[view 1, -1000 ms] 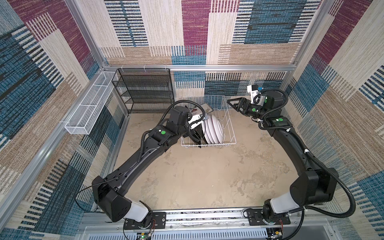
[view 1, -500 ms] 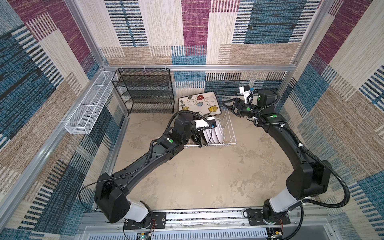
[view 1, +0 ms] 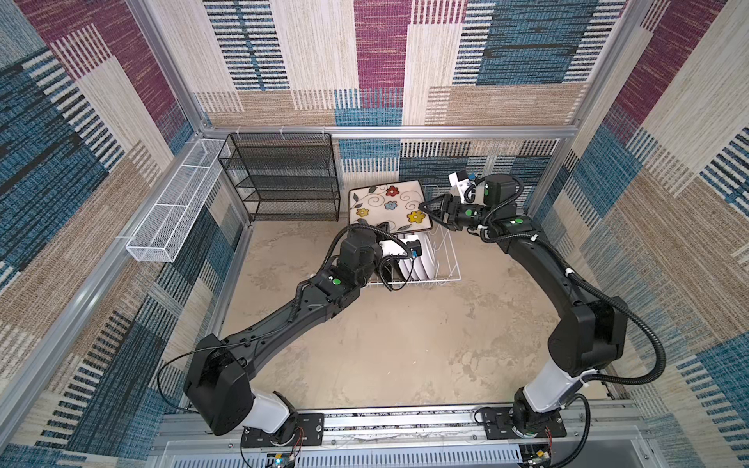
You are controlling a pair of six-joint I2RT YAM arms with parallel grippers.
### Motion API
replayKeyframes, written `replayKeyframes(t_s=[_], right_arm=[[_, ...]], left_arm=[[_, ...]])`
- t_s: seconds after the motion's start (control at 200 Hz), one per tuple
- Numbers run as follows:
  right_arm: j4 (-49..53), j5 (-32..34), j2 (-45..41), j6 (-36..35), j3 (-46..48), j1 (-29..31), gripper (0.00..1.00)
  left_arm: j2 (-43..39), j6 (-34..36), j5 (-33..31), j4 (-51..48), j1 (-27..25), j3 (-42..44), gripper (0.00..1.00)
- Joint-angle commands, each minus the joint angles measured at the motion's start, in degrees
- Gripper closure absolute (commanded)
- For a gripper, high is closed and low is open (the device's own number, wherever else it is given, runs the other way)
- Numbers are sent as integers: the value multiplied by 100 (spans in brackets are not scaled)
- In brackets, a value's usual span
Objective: Unload the plates from the dish rack
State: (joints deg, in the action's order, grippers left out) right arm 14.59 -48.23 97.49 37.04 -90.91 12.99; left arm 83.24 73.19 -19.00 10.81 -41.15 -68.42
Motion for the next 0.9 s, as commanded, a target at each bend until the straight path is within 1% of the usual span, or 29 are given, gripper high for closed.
replayKeyframes(t_s=[0.0, 0.13, 0.255, 0.421, 0.891], right_arm=[[100, -14, 107, 75, -283, 48, 31], [296, -48, 316, 64, -552, 102, 35], [264, -126, 424, 198, -579, 134, 39], [448, -190, 578, 172, -750, 177, 44], [190, -415, 613, 423, -838, 176, 86]], left_arm=[[-49, 247, 118, 1279, -15, 16, 100], [-45, 269, 195, 1375, -76, 82, 100], [37, 403, 194, 1618, -121, 151, 100], [108, 459, 194, 1765, -117, 189, 100], [210, 373, 84, 1891, -98, 207, 100]])
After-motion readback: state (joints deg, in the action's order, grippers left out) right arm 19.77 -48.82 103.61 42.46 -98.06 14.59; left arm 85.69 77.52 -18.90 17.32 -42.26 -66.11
